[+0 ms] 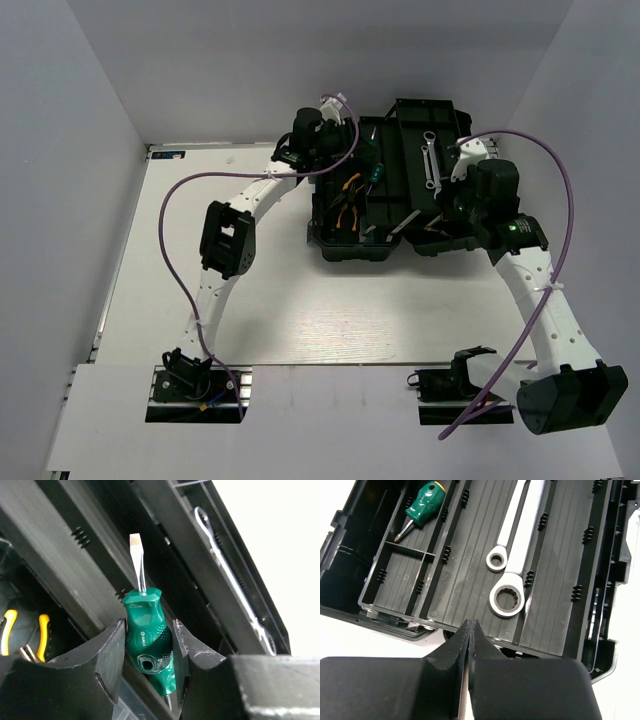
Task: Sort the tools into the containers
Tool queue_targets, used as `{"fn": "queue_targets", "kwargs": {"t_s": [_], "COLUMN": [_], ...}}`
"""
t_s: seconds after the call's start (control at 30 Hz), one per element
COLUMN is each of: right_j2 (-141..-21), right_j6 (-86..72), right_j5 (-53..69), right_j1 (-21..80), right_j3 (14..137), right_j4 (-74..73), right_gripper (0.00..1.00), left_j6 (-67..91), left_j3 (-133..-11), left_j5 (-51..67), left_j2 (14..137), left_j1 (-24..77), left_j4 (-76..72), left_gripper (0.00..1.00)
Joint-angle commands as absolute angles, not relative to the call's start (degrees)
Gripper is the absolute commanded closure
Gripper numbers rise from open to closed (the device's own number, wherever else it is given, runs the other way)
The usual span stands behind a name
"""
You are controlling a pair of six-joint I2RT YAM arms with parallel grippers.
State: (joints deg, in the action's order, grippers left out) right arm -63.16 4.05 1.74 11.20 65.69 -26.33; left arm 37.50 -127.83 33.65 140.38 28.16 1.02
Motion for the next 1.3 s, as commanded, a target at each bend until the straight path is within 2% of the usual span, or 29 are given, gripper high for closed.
{"fn": "queue_targets", "kwargs": {"t_s": [0.0,0.17,0.37,0.43,0.57,0.6,0.73,0.87,1.2,1.27], "right_j2": [-61.96,-61.61,-61.44,-61.35,-61.35,-61.26,-61.26,-61.26,-60.47,-60.12], "right_j6": [2.99,2.64,2.37,2.29,2.28,2.11,2.02,1.93,2.11,2.2], "right_j5": [4.21,5.18,6.24,6.59,6.86,6.94,7.38,7.73,6.6,4.4], "right_j1": [10.55,10.19,9.58,9.41,9.23,9.05,8.79,8.61,8.35,8.0], "right_j3": [65.13,64.95,64.42,64.51,64.42,64.34,64.25,64.07,63.63,63.81], "right_j4": [-23.12,-23.38,-23.47,-23.29,-23.38,-23.38,-23.2,-23.29,-22.94,-22.5], "right_gripper": [1.0,1.0,1.0,1.0,1.0,1.0,1.0,1.0,1.0,1.0], "left_j6": [39.29,39.81,39.81,39.81,39.81,39.81,39.29,39.29,38.76,36.49], "left_j3": [-131.83,-133.07,-134.38,-135.08,-136.14,-136.14,-136.14,-136.14,-136.67,-136.67], "left_j5": [33.31,32.26,30.41,30.41,29.36,29.36,28.13,27.51,26.98,26.98], "left_j2": [138.34,139.66,141.32,141.86,143.0,143.0,143.0,143.0,140.02,138.09], "left_j1": [28.56,29.09,29.61,29.62,30.15,30.15,30.15,30.15,30.15,30.15], "left_j4": [-2.81,-1.49,1.22,1.23,1.76,2.37,3.42,3.43,2.9,3.42], "left_gripper": [1.0,0.91,0.72,0.72,0.66,0.63,0.41,0.29,0.28,0.32]}}
